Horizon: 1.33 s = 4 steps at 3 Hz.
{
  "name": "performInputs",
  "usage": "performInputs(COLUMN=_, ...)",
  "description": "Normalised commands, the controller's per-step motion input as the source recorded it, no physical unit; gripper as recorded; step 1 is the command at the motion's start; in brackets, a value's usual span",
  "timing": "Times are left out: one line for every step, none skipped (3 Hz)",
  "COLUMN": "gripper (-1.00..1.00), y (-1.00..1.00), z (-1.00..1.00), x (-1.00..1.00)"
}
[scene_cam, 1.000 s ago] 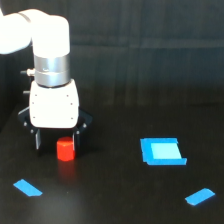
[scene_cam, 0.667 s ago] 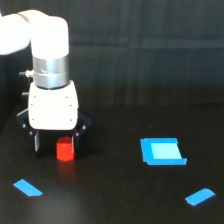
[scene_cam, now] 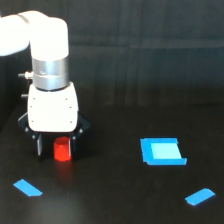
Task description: Pick up the red object from the table
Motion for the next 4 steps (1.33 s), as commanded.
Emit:
performInputs(gripper=-0.95, y=0.15, z=-0.09, x=-0.03)
performInputs(gripper=-1.0, y=0.25, z=0.17, x=0.19)
performInputs(gripper=-1.0, y=0.18, z=0.41, x=0.14)
performInputs(gripper=-0.99, y=0.12, z=1.0, x=0.23)
